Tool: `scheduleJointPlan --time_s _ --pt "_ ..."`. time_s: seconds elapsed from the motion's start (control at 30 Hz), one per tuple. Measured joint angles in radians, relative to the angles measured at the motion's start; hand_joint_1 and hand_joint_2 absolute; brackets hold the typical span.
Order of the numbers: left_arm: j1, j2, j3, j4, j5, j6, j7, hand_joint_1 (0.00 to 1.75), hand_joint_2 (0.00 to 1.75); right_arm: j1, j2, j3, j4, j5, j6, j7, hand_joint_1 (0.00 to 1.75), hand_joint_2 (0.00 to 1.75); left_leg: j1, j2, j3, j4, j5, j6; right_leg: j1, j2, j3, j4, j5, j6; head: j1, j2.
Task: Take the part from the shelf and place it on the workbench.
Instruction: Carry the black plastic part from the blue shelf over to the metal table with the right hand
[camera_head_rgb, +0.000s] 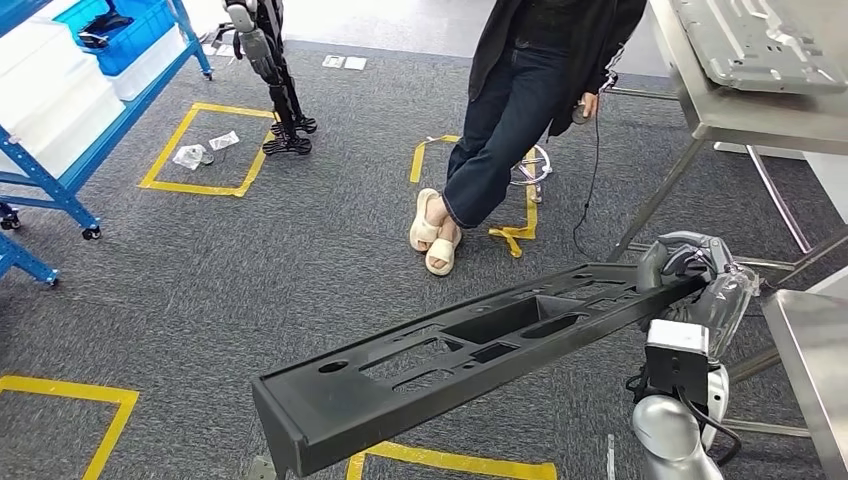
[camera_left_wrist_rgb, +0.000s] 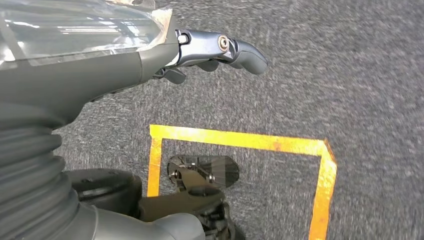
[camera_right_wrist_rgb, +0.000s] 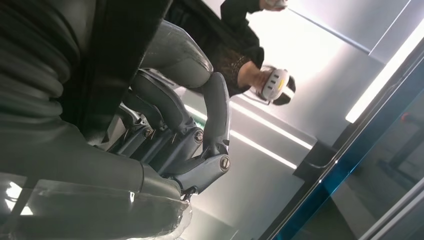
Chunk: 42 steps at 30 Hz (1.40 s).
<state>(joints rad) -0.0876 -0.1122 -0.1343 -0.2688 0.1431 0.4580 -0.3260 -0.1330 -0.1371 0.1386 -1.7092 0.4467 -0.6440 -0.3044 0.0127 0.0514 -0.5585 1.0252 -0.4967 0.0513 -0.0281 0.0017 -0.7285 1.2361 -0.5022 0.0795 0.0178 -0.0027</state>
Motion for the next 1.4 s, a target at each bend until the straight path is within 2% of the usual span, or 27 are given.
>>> scheduleJointPlan --time_s 0.07,0.13,0.2,0.23,0.3,0.37,0.4,0.43,0.47,0.5,0.53,0.6,0.67,0.73,0.8,0.87,0.93,0.97,1.0,1.07,1.1,1.17,1.2,1.23,1.3,1.37,1.4 --pt "0.000 -0.002 0.000 0.000 0.000 -0.001 -0.001 0.00 1.75 -0.001 -0.003 0.001 0.000 0.000 0.000 0.000 1.75 1.75 -0.004 0.020 0.003 0.001 -0.004 -0.005 0.004 -0.041 0.080 -0.139 0.041 0.005 0.001 0.000" --pt "-0.001 -0.002 0.000 0.000 0.000 -0.001 -0.001 0.00 1.75 -0.003 -0.004 0.002 0.000 0.000 -0.002 0.000 1.75 1.75 -0.010 0.037 0.006 0.001 -0.008 -0.013 0.013 -0.069 0.122 -0.216 0.060 -0.006 0.000 0.000" --pt "-0.001 -0.002 0.000 0.000 0.000 -0.001 -0.002 0.00 1.75 -0.002 -0.006 0.002 -0.001 0.000 -0.004 0.001 1.75 1.75 -0.012 0.057 0.011 -0.002 -0.011 -0.022 0.019 -0.053 0.122 -0.223 0.065 -0.020 0.000 0.000" --pt "-0.002 -0.003 0.000 0.000 0.000 -0.001 -0.002 0.00 1.75 0.000 -0.007 0.002 -0.002 0.000 -0.006 0.002 1.75 1.75 -0.009 0.058 0.012 0.000 -0.015 -0.028 0.014 -0.042 0.121 -0.225 0.067 -0.025 -0.001 0.000" --pt "-0.004 -0.004 0.000 0.000 -0.001 -0.001 -0.003 0.00 1.75 0.002 -0.007 0.002 -0.006 0.000 -0.008 0.002 1.75 1.75 -0.004 0.019 -0.004 0.040 -0.048 -0.038 0.003 -0.021 0.122 -0.230 0.072 -0.041 -0.005 0.000" --pt "-0.002 -0.004 0.000 0.000 -0.003 -0.002 -0.004 0.00 1.75 0.004 -0.005 0.003 -0.009 0.002 -0.009 0.003 1.75 1.75 -0.002 -0.034 -0.056 0.156 -0.111 -0.042 0.001 0.000 0.121 -0.231 0.075 -0.053 -0.009 0.000" --pt "0.000 -0.004 0.000 0.001 -0.004 -0.002 -0.004 0.00 1.75 0.007 -0.004 0.003 -0.009 0.003 -0.009 0.004 1.75 1.75 -0.002 -0.046 -0.086 0.220 -0.138 -0.043 0.002 0.011 0.120 -0.230 0.075 -0.057 -0.010 0.000" --pt "0.001 -0.003 -0.001 0.001 -0.005 -0.002 -0.004 0.00 1.75 0.011 -0.003 0.003 -0.009 0.005 -0.009 0.006 1.75 1.75 -0.001 -0.051 -0.108 0.263 -0.150 -0.044 0.004 0.023 0.119 -0.230 0.076 -0.058 -0.010 0.000" --pt "0.002 -0.002 -0.001 0.001 -0.006 -0.002 -0.004 0.00 1.75 0.015 -0.003 0.003 -0.010 0.006 -0.010 0.008 1.75 1.75 -0.001 -0.054 -0.115 0.274 -0.143 -0.044 0.004 0.036 0.119 -0.229 0.076 -0.058 -0.011 0.000" --pt "0.002 -0.002 -0.001 0.002 -0.006 -0.002 -0.004 0.00 1.75 0.019 -0.003 0.003 -0.012 0.008 -0.010 0.010 1.75 1.75 0.001 -0.056 -0.103 0.246 -0.118 -0.045 0.004 0.048 0.118 -0.228 0.076 -0.058 -0.011 0.000" --pt "0.002 -0.001 -0.001 0.002 -0.007 -0.003 -0.004 0.00 1.75 0.022 -0.002 0.003 -0.015 0.011 -0.010 0.012 1.75 1.75 0.004 -0.066 -0.076 0.188 -0.082 -0.045 0.003 0.061 0.118 -0.225 0.076 -0.057 -0.011 0.000" --pt "0.002 0.000 -0.001 0.002 -0.009 -0.004 -0.003 0.00 1.75 0.025 -0.002 0.003 -0.022 0.015 -0.010 0.015 1.75 1.75 0.013 -0.108 -0.020 0.071 -0.034 -0.045 0.004 0.085 0.113 -0.218 0.077 -0.052 -0.010 0.000" --pt "0.002 0.000 -0.002 0.002 -0.011 -0.005 -0.001 0.00 1.75 0.028 -0.001 0.002 -0.030 0.018 -0.010 0.017 1.75 1.75 0.012 -0.129 -0.001 0.025 -0.027 -0.038 0.007 0.108 0.103 -0.216 0.082 -0.037 -0.010 0.000" --pt "0.001 0.000 -0.004 0.002 -0.014 -0.005 0.000 0.00 1.75 0.036 -0.001 -0.001 -0.037 0.022 -0.010 0.018 1.75 1.75 0.005 -0.107 0.003 0.017 -0.021 -0.021 0.004 0.125 0.093 -0.220 0.089 -0.020 -0.010 0.000" --pt "-0.003 -0.001 -0.006 0.001 -0.016 -0.007 0.000 0.00 1.75 0.042 -0.002 -0.005 -0.043 0.023 -0.010 0.018 1.75 1.75 0.004 -0.083 0.010 0.007 -0.011 -0.004 0.005 0.092 0.072 -0.191 0.076 -0.015 -0.006 0.000" --pt "-0.003 -0.002 -0.008 0.001 -0.017 -0.009 0.000 0.00 1.75 0.044 -0.002 -0.008 -0.047 0.024 -0.010 0.019 1.75 1.75 0.002 -0.058 0.012 0.003 -0.008 0.004 0.008 0.037 0.021 -0.085 0.028 -0.019 0.000 0.000" --pt "-0.001 -0.001 -0.010 0.001 -0.017 -0.010 0.002 0.00 1.75 0.046 -0.002 -0.009 -0.048 0.025 -0.009 0.022 1.75 1.75 -0.001 -0.031 0.010 0.003 -0.009 0.006 0.008 0.016 -0.040 0.045 -0.018 -0.020 0.003 0.000" --pt "0.000 0.000 -0.012 0.001 -0.017 -0.010 0.004 0.00 1.75 0.048 -0.002 -0.010 -0.048 0.025 -0.008 0.023 1.75 1.75 -0.002 -0.018 0.009 0.004 -0.009 0.007 0.008 0.011 -0.052 0.074 -0.024 -0.017 0.003 0.000" --pt "-0.001 0.000 -0.013 0.001 -0.017 -0.011 0.005 0.00 1.75 0.049 -0.002 -0.011 -0.048 0.027 -0.007 0.024 1.75 1.75 -0.002 -0.005 0.009 0.004 -0.010 0.007 0.007 0.006 -0.044 0.064 -0.015 -0.011 0.003 0.000" --pt "-0.002 -0.001 -0.014 0.001 -0.016 -0.014 0.008 0.00 1.75 0.047 -0.002 -0.013 -0.048 0.029 -0.003 0.025 1.75 1.75 -0.003 0.017 0.013 0.004 -0.014 0.003 0.006 -0.023 0.031 -0.066 0.033 0.002 0.003 0.000" --pt "-0.003 0.000 -0.015 0.001 -0.016 -0.019 0.011 0.00 1.75 0.043 -0.001 -0.014 -0.048 0.030 0.000 0.025 1.75 1.75 -0.006 0.026 0.015 0.004 -0.018 -0.001 0.010 -0.044 0.073 -0.138 0.052 0.003 0.004 0.000" --pt "-0.006 0.003 -0.018 0.001 -0.017 -0.035 0.018 0.00 1.75 0.036 0.002 -0.016 -0.048 0.032 0.007 0.025 1.75 1.75 -0.013 0.043 0.020 0.004 -0.024 -0.011 0.018 -0.065 0.115 -0.213 0.068 -0.007 0.002 0.000" --pt "-0.008 0.006 -0.020 0.001 -0.017 -0.042 0.021 0.00 1.75 0.033 0.003 -0.016 -0.048 0.033 0.010 0.025 1.75 1.75 -0.015 0.052 0.022 0.003 -0.026 -0.015 0.023 -0.058 0.115 -0.217 0.068 -0.015 0.000 0.000" --pt "-0.011 0.008 -0.023 0.001 -0.017 -0.048 0.024 0.00 1.75 0.032 0.005 -0.016 -0.048 0.033 0.011 0.024 1.75 1.75 -0.014 0.056 0.023 0.002 -0.028 -0.020 0.019 -0.045 0.114 -0.219 0.070 -0.021 -0.002 0.000" --pt "-0.015 0.012 -0.025 0.001 -0.016 -0.053 0.027 0.00 1.75 0.028 0.007 -0.016 -0.048 0.035 0.012 0.024 1.75 1.75 -0.008 0.022 0.013 0.026 -0.049 -0.030 0.010 -0.024 0.114 -0.222 0.073 -0.032 -0.004 0.000" --pt "-0.015 0.016 -0.027 0.001 -0.017 -0.055 0.028 0.00 1.75 0.022 0.012 -0.016 -0.047 0.037 0.013 0.024 1.75 1.75 -0.004 -0.033 -0.034 0.124 -0.103 -0.036 0.005 -0.005 0.115 -0.224 0.074 -0.047 -0.008 0.000" --pt "-0.013 0.017 -0.028 0.002 -0.017 -0.055 0.028 0.00 1.75 0.020 0.015 -0.016 -0.047 0.037 0.013 0.024 1.75 1.75 -0.003 -0.046 -0.067 0.190 -0.131 -0.037 0.006 0.005 0.115 -0.224 0.074 -0.052 -0.009 0.000"
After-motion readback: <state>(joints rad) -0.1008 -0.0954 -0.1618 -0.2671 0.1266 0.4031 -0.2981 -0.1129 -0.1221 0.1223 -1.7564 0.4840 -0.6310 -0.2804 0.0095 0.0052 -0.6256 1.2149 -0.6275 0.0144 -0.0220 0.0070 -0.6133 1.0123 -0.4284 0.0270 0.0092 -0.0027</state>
